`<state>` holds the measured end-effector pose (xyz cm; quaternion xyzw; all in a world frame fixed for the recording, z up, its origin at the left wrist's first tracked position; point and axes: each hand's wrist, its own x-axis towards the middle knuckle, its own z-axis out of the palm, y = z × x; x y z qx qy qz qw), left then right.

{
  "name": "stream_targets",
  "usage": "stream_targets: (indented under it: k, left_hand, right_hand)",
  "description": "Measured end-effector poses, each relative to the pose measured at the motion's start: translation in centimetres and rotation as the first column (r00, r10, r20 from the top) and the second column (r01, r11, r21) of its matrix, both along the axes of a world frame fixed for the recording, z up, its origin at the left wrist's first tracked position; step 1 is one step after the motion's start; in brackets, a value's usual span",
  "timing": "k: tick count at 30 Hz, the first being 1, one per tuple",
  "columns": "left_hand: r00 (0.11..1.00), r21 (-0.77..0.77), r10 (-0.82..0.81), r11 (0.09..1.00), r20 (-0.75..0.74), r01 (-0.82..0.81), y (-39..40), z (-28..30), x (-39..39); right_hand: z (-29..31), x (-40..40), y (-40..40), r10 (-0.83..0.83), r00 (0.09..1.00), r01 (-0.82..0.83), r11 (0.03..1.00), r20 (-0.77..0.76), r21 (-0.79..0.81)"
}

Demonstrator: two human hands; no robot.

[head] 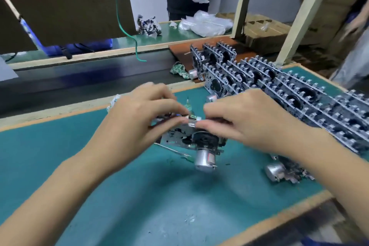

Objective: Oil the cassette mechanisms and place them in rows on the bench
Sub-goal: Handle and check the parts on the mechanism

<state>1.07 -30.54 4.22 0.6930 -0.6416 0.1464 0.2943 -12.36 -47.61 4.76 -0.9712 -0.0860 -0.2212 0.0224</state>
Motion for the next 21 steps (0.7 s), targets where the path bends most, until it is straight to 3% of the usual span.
stream_targets:
  k: [5, 12, 17, 21]
  left_hand:
    - [0.987, -0.044, -0.16, 0.986, 0.001, 0.16, -9.7, 4.4, -2.5]
    - [0.966, -0.105, -0.239, 0.963, 0.095, 0.248, -24.5, 6.2, -6.6]
    - [0.941, 0.092, -0.296, 0.955, 0.168, 0.284, -32.6, 5.4, -7.4]
    - [0.935, 0.292, -0.303, 0.925, 0.183, 0.242, -37.3, 3.7, -7.1]
  right_hand:
    - [3.9, -5.2, -6.5, -0.193, 0.979, 0.18, 0.969, 0.064, 0.167]
    - [5.9, -10.8, -15.8, -0.484, 0.855, 0.49, 0.871, 0.184, 0.014]
    - [5.0, -11.2, -22.7, -0.642, 0.734, 0.671, 0.736, 0.222, -0.089]
    - [2.9, -10.0, -27.4, -0.725, 0.669, 0.743, 0.662, 0.166, -0.104]
